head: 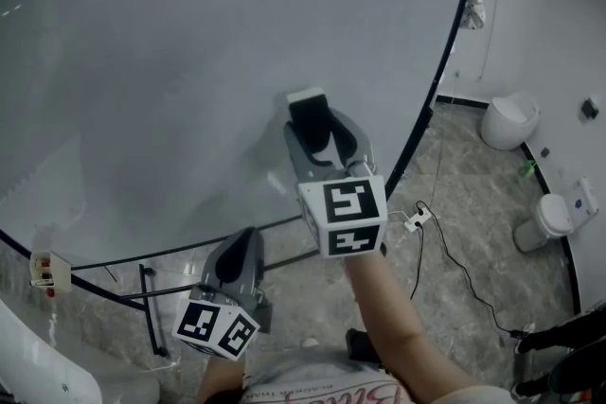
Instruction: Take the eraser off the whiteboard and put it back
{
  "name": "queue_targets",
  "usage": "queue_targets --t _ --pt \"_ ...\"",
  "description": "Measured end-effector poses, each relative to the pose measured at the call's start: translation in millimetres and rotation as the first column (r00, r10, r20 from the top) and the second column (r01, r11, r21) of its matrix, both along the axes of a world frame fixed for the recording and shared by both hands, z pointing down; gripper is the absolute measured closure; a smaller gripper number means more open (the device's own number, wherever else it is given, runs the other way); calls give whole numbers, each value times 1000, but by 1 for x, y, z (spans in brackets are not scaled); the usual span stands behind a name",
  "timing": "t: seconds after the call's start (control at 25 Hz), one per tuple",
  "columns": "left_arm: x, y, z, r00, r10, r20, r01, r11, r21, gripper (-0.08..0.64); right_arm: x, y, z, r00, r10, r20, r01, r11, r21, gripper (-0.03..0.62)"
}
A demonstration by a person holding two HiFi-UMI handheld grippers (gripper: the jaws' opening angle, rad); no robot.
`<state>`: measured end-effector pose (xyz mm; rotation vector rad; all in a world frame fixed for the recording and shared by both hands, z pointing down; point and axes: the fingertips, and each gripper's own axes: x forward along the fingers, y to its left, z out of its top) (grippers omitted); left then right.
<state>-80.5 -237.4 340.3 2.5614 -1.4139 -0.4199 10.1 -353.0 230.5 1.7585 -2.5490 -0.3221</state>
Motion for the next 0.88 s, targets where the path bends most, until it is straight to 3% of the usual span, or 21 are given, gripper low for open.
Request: queue_targets --t 0.56,0.88 --pt "14 27 -7 1000 20 17 -20 1000 13 561 24 72 10 997 -50 55 50 999 -2 360" --pt "5 32 -8 1000 4 28 -5 999 36 560 24 114 25 991 -111 76 108 993 43 360"
